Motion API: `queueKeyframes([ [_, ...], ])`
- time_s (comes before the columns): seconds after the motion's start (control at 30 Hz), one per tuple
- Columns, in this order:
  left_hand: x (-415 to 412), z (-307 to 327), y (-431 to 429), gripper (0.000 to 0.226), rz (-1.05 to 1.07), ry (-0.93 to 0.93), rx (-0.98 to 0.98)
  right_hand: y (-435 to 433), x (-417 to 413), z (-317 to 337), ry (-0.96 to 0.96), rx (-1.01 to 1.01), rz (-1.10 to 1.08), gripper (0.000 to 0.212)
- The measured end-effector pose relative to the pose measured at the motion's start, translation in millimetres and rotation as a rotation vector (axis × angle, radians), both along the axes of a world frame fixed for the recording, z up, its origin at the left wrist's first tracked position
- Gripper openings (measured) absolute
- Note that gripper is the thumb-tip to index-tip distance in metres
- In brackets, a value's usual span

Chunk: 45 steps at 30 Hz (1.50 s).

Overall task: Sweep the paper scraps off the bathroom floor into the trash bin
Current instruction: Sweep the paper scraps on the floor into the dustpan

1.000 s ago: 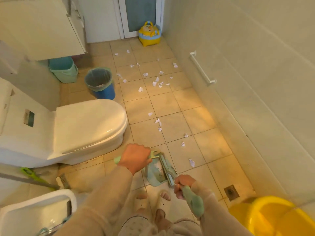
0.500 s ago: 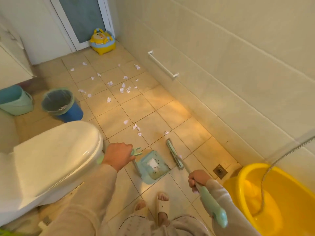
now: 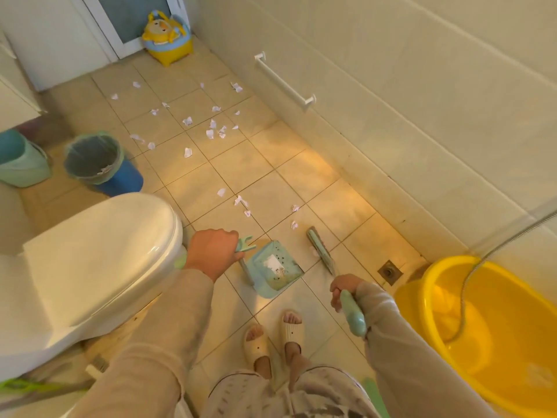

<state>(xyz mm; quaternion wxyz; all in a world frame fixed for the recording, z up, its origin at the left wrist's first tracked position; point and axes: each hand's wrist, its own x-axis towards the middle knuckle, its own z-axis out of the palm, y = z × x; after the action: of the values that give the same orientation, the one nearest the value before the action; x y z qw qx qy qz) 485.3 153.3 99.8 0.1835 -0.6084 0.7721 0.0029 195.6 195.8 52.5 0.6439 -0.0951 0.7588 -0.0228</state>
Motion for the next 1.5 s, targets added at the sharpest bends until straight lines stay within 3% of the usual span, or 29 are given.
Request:
queueKeyframes([
  [0.2, -0.8, 0.8, -8.7, 0.035, -0.006, 0.025, 0.004, 2.7, -13.2, 10.0, -0.17, 0.05, -0.066, 0.024],
  [0.47, 6.1, 6.3, -20.9, 0.037, -0.011, 0.006, -0.014, 27.5, -9.1, 8.3, -0.311, 0.091, -0.208, 0.022],
  [0.73, 7.7, 4.1, -19.4, 0.038, 0.029, 0.038, -0.015, -16.8, -30.3, 20.4, -0.338, 0.039, -0.17, 0.072],
  [0.9, -4.4, -2.2, -22.8, 0.037, 0.161, 0.029, -0.018, -63.8, -59.1, 30.2, -0.256, -0.061, -0.13, 0.03],
  [1.17, -50.0, 3.5, -35.1, 0.038, 0.384, 0.005, -0.061, -162.8, -88.6, 44.1, -0.136, -0.153, 0.155, 0.033],
  [1.3, -86.1, 2.0, -34.9, 0.036, 0.434, 0.006, -0.061, -184.4, -92.1, 28.9, -0.114, -0.261, 0.275, 0.015],
  [1.5, -120.7, 3.4, -44.8, 0.032, 0.479, 0.004, -0.006, -186.3, -79.4, 3.1, 0.06, -0.093, 0.618, 0.025],
])
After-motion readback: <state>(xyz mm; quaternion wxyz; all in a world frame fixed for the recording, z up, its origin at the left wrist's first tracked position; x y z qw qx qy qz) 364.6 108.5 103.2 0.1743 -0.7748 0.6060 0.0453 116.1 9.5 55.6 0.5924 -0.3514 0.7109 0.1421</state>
